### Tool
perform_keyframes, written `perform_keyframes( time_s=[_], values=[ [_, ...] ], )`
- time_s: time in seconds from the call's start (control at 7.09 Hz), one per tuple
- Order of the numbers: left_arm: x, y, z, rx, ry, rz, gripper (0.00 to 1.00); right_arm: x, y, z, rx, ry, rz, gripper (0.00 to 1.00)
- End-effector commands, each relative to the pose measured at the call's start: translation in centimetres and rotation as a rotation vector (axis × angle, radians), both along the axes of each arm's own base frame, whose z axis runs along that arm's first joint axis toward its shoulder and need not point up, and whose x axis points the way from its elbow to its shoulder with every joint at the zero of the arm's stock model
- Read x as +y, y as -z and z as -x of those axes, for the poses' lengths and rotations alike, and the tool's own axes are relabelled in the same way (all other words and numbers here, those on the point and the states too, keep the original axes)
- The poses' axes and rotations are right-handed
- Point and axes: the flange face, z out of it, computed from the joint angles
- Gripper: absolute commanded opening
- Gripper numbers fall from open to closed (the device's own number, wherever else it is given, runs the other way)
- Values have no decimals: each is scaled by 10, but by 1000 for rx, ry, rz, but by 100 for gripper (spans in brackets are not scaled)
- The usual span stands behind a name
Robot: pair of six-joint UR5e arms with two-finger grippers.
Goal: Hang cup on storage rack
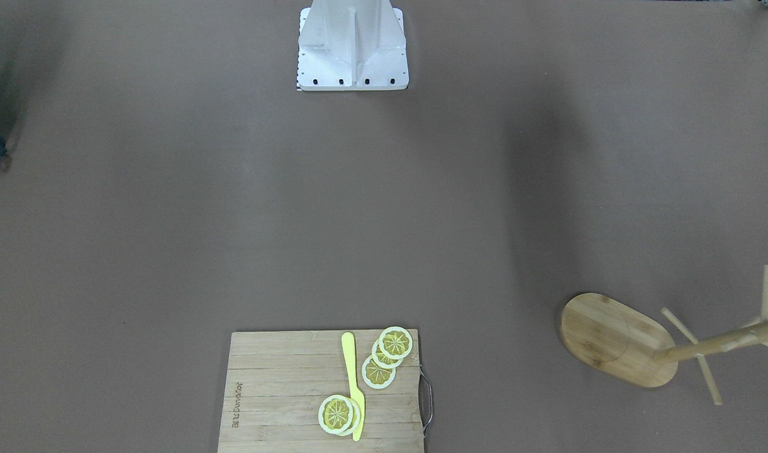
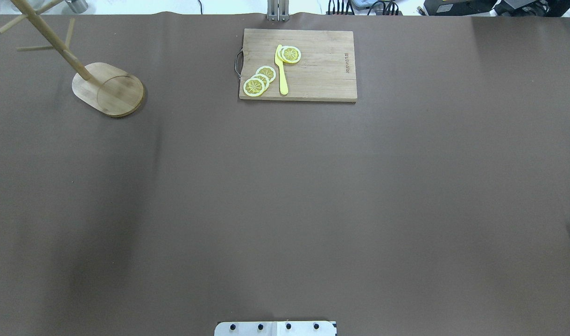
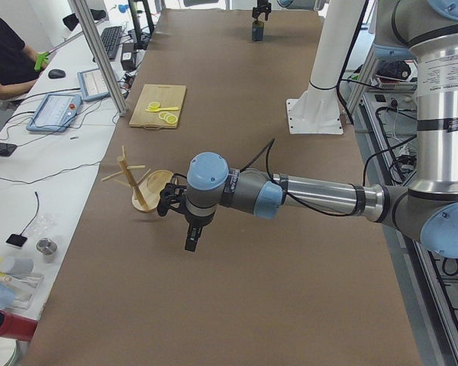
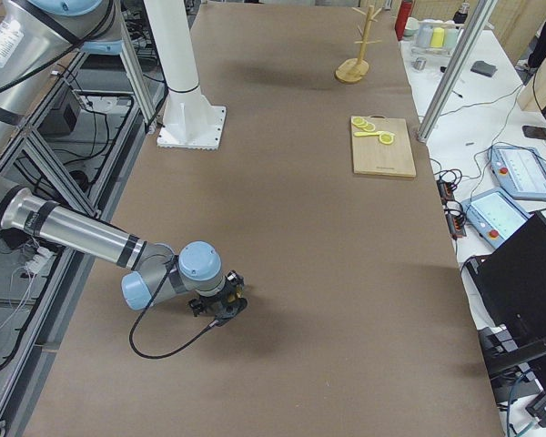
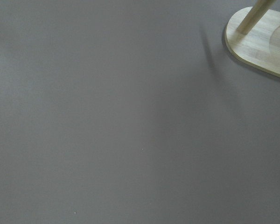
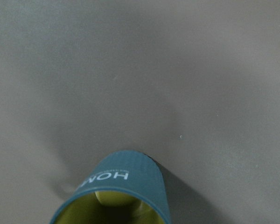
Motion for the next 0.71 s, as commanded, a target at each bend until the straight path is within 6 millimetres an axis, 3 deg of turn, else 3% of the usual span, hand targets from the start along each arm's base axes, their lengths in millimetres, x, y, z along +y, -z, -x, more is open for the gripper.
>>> perform_keyframes(
  time_s=[0.0, 0.14, 0.28, 0.42, 0.56],
  values=[
    [0, -3, 0, -1, -3, 2, 98, 5, -6, 6, -1, 14, 10, 100],
    [0, -3, 0, -1, -3, 2, 98, 4, -6, 9, 3, 24, 7, 99],
    [0, -3, 1, -1, -1, 4, 98, 5, -5, 10, -2, 27, -2, 93],
    [0, -4, 1, -1, -1, 5, 98, 5, -3, 11, -10, 8, 3, 48],
    [0, -4, 1, -1, -1, 5, 98, 7, -5, 11, -13, 10, -5, 13]
  ],
)
